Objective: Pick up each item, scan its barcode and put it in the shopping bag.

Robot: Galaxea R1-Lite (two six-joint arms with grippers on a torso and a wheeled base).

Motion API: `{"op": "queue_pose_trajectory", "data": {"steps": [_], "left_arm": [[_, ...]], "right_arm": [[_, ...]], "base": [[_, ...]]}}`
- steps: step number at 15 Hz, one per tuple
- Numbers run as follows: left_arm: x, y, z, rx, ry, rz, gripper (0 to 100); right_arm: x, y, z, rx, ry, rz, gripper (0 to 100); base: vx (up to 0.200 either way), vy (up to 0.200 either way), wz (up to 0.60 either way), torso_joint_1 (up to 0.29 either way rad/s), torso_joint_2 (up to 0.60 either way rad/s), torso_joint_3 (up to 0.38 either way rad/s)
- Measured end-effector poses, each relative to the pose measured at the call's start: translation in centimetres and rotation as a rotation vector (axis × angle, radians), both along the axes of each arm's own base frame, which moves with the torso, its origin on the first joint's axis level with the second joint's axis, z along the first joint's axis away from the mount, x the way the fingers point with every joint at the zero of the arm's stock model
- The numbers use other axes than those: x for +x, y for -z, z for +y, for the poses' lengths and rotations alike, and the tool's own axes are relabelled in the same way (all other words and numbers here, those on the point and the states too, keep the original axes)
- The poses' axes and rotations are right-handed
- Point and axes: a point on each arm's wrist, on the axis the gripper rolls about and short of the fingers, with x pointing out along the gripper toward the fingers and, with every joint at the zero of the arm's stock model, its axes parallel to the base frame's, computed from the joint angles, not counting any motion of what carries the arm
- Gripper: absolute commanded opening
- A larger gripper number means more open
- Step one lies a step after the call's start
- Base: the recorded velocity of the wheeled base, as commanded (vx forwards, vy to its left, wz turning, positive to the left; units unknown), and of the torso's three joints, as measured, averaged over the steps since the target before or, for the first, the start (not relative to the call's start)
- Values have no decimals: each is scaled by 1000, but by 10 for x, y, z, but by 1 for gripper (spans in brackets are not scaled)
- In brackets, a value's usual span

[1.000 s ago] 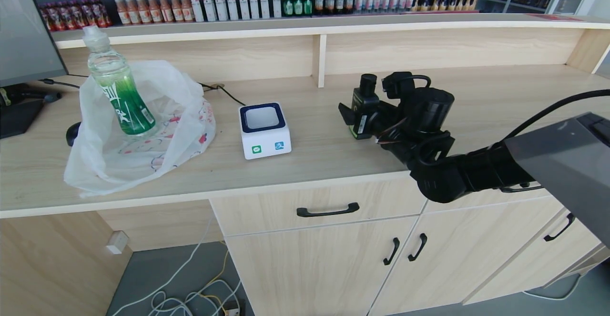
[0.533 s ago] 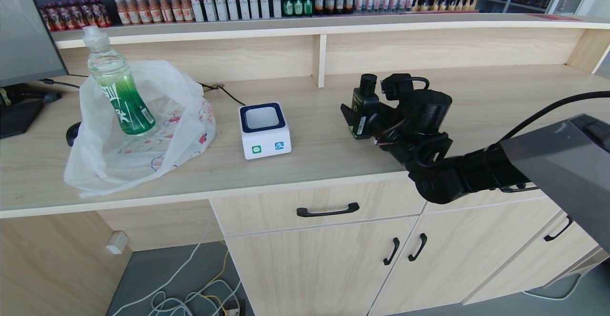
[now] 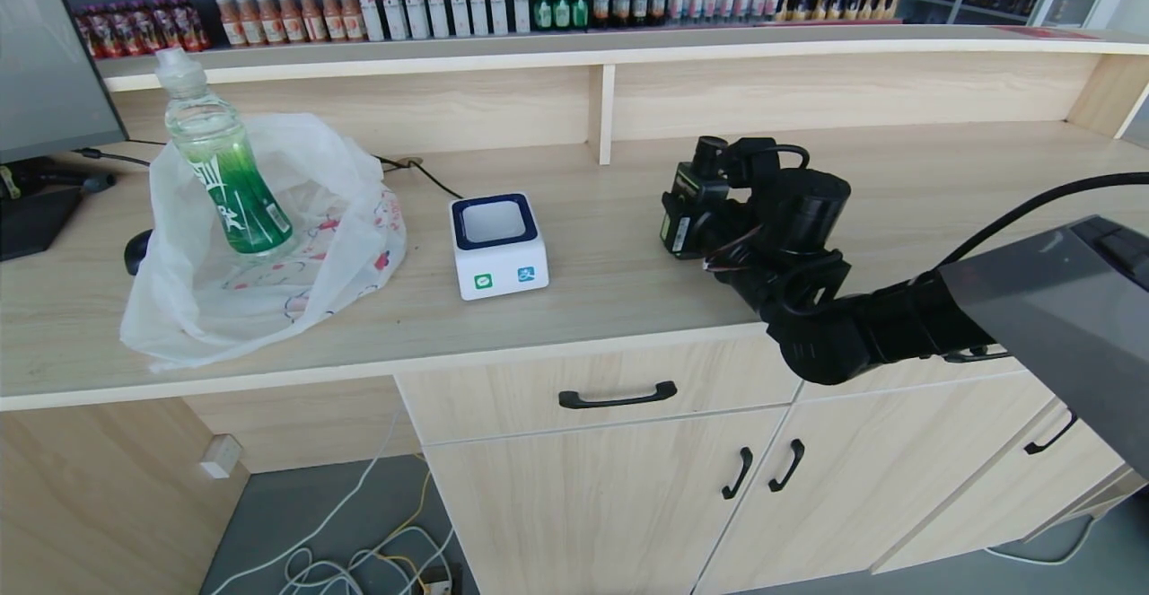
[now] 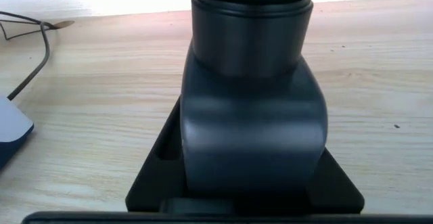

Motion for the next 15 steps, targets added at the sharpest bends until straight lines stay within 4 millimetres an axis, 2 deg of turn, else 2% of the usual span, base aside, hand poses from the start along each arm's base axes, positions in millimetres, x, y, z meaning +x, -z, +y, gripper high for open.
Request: {"op": "queue_pose_trajectory", "data": {"steps": [8, 11, 15], "left_arm": [[0, 0, 0, 0, 0, 0, 100], [0, 0, 0, 0, 0, 0, 100], [0, 0, 0, 0, 0, 0, 100]], "right_arm": [[-5, 0, 10, -5, -22, 0, 0], [-8, -22, 11, 28, -33, -62, 0], [-27, -60, 9, 82, -63, -140, 0]], "base": [[0, 0, 0, 0, 0, 0], [0, 0, 0, 0, 0, 0], [0, 0, 0, 0, 0, 0]]}}
